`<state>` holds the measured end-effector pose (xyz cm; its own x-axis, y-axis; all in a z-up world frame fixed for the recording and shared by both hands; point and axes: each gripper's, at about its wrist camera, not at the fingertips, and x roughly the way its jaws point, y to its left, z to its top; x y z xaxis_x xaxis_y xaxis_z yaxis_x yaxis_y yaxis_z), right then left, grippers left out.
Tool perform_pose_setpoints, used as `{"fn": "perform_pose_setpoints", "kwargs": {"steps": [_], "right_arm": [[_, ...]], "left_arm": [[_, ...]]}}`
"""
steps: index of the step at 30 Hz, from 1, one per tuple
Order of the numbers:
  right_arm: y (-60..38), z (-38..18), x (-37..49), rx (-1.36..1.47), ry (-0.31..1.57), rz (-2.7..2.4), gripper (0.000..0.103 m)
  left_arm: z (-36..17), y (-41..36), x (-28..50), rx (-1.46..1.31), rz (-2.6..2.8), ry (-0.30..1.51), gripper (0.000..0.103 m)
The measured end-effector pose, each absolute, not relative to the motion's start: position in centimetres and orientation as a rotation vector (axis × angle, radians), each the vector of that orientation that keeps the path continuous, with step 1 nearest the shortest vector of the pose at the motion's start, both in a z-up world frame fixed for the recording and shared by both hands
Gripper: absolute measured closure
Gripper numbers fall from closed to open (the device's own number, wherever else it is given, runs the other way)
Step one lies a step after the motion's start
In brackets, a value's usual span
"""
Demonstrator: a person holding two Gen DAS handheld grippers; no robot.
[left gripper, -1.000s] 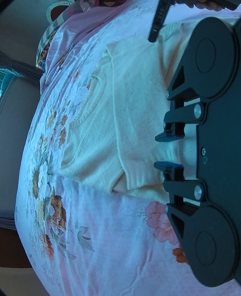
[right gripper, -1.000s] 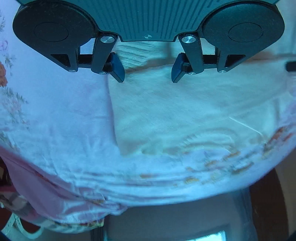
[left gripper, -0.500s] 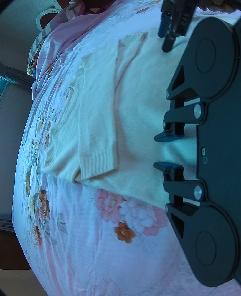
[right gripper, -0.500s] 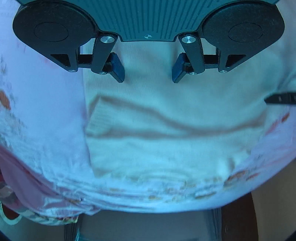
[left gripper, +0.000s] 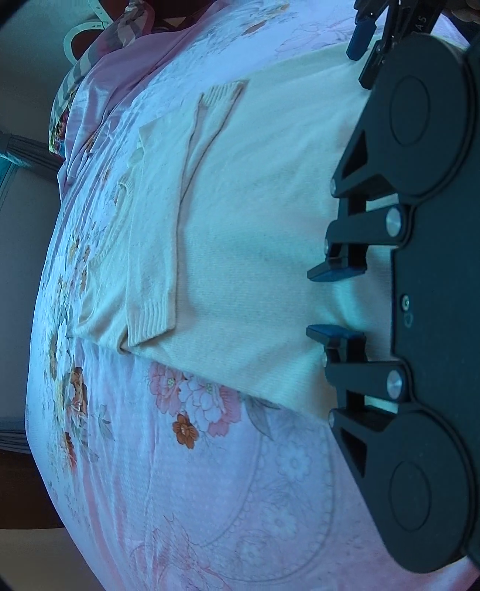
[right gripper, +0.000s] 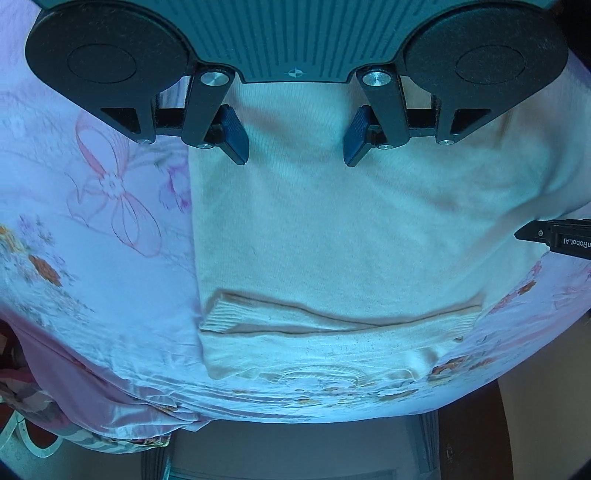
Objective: Fold small clothes
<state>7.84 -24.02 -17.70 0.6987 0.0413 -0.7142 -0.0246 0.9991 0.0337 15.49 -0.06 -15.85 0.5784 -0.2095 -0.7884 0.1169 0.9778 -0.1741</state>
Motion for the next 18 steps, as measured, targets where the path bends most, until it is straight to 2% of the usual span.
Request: {"fn": "perform_pose_setpoints", "kwargs": {"steps": [18], "right_arm": [[-25.1, -17.1, 0.6, 0.098, 0.797, -0.010, 0.046]], "left_arm": [[-14.3, 3.3, 8.9, -0.114, -0.191, 0.906, 0.075]]}}
